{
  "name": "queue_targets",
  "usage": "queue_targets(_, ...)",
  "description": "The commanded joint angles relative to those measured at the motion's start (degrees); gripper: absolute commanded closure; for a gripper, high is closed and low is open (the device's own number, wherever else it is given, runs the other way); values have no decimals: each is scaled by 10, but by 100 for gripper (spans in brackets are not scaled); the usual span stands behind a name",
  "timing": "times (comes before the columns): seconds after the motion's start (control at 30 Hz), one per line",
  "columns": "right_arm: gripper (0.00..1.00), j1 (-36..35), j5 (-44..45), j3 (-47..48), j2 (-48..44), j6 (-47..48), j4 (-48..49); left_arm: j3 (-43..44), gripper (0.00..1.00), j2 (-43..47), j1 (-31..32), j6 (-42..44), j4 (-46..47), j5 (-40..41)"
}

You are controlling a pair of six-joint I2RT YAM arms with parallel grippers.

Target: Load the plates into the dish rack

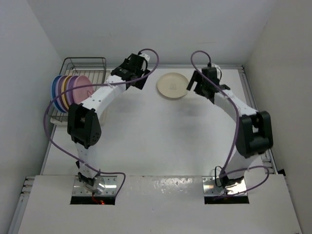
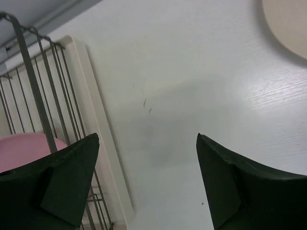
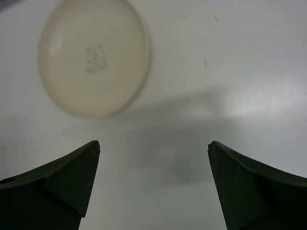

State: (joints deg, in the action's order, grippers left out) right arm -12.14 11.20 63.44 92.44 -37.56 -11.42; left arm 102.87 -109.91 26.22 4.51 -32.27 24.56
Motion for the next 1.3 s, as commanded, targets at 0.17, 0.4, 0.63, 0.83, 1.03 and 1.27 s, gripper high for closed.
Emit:
queue_targets(0.17, 18, 24, -11, 325, 321, -104, -25, -55, 13, 69, -69, -58, -68, -48)
queue_targets(0.4, 36, 16, -14, 414, 440, -161, -63, -94, 13, 95, -96, -53, -68, -37)
queue_targets(0.63, 100, 11, -27, 341, 406, -167, -31, -94, 13, 95, -101, -53, -68, -56)
queue_targets(0.83, 100, -16, -79, 104, 246, -38, 150, -94, 13, 95, -101, -32, -79, -173)
queue_targets(1.03, 100, -97, -107, -53, 63, 71, 217, -116, 16, 95, -78, -3, -90, -289)
queue_targets(1.27, 100, -143, -147, -181, -62, 80, 300, -140, 29, 106, -67, 16, -96, -386)
